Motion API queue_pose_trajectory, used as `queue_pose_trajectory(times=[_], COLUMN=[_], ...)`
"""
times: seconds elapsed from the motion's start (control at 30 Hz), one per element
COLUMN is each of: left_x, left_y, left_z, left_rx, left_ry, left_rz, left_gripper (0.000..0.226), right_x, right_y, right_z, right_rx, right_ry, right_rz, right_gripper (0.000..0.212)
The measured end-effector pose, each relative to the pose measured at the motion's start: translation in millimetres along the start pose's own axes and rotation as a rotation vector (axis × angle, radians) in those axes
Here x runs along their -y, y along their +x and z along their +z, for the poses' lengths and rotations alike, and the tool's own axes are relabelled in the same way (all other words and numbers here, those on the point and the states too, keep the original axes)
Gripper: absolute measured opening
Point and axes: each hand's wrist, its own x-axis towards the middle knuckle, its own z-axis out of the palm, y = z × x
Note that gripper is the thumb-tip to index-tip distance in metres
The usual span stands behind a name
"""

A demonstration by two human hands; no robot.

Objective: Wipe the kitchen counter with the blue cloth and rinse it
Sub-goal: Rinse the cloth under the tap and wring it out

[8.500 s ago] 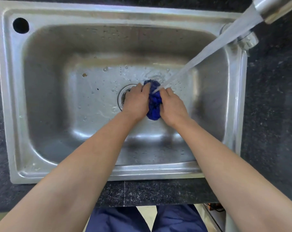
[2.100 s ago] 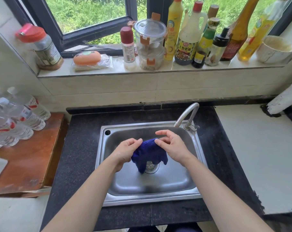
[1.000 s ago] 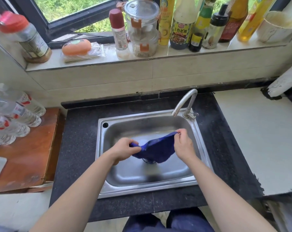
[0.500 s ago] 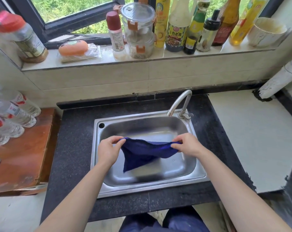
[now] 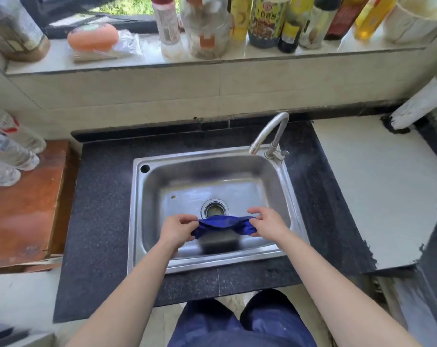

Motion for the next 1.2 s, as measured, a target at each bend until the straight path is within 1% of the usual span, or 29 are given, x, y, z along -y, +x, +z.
queue_pose_trajectory(times=[0.03,0.07,0.13,0.17,0.2,0.23,0.3,0.37,0.43,0.53,0.6,0.63,0.73,0.8,0.83,0.87,0.93,0.97,1.03,1.1,1.13,1.2], left_x=[7,17,38,43,49,53,55,48,44,37,31,26,20,17,16,15,11,9,6,8,11,17], left_y=[-1,1,5,3,2,1,-3,-9,-11,-11,-11,-13,-11,-11,-11,-11,-12,-13,-10,0,5,17], left_z=[8,15,25,27,30,33,39,41,38,32,31,30,29,26,24,23,22,22,22,23,23,28], left_rx=[0.02,0.051,0.13,0.143,0.137,0.14,0.132,0.149,0.212,0.312,0.329,0.326,0.315,0.321,0.336,0.355,0.373,0.352,0.241,0.122,0.092,0.105], left_ry=[0.027,0.088,0.352,0.458,0.483,0.436,0.173,-0.097,-0.198,-0.225,-0.236,-0.223,-0.152,-0.105,-0.081,-0.053,-0.016,-0.028,-0.108,-0.24,-0.328,-0.503], left_rz=[-0.035,-0.059,-0.051,-0.047,-0.043,-0.048,-0.061,-0.113,-0.115,-0.076,-0.043,-0.024,0.024,0.035,0.038,0.038,0.042,0.037,-0.011,-0.134,-0.221,-0.396], left_gripper=[0.007,0.011,0.019,0.023,0.026,0.029,0.028,0.017,0.011,0.02,0.017,0.014,0.011,0.01,0.01,0.01,0.011,0.012,0.021,0.03,0.032,0.042], right_x=[-7,-12,-27,-35,-43,-48,-54,-54,-53,-50,-43,-40,-34,-33,-33,-33,-34,-33,-31,-25,-20,-7], right_y=[-2,-5,-5,-3,-3,-2,-3,-5,-6,-6,-7,-8,-7,-6,-3,0,5,6,9,7,6,-1], right_z=[6,10,16,19,21,22,25,28,31,38,42,44,47,50,52,53,55,55,53,48,44,34], right_rx=[0.025,0.049,0.074,0.081,0.09,0.1,0.119,0.144,0.169,0.201,0.225,0.25,0.362,0.396,0.377,0.335,0.246,0.198,0.11,0.091,0.103,0.148], right_ry=[0.051,0.102,0.147,0.145,0.138,0.131,0.158,0.227,0.275,0.228,0.201,0.202,0.16,0.09,0.03,-0.05,-0.202,-0.227,-0.19,-0.036,0.056,0.226], right_rz=[0.038,0.078,0.144,0.166,0.176,0.177,0.164,0.135,0.105,0.046,0.012,0.001,-0.055,-0.124,-0.166,-0.216,-0.293,-0.297,-0.257,-0.162,-0.126,-0.109], right_gripper=[0.034,0.034,0.03,0.029,0.031,0.033,0.032,0.028,0.025,0.025,0.028,0.033,0.059,0.068,0.066,0.056,0.028,0.02,0.016,0.016,0.018,0.024])
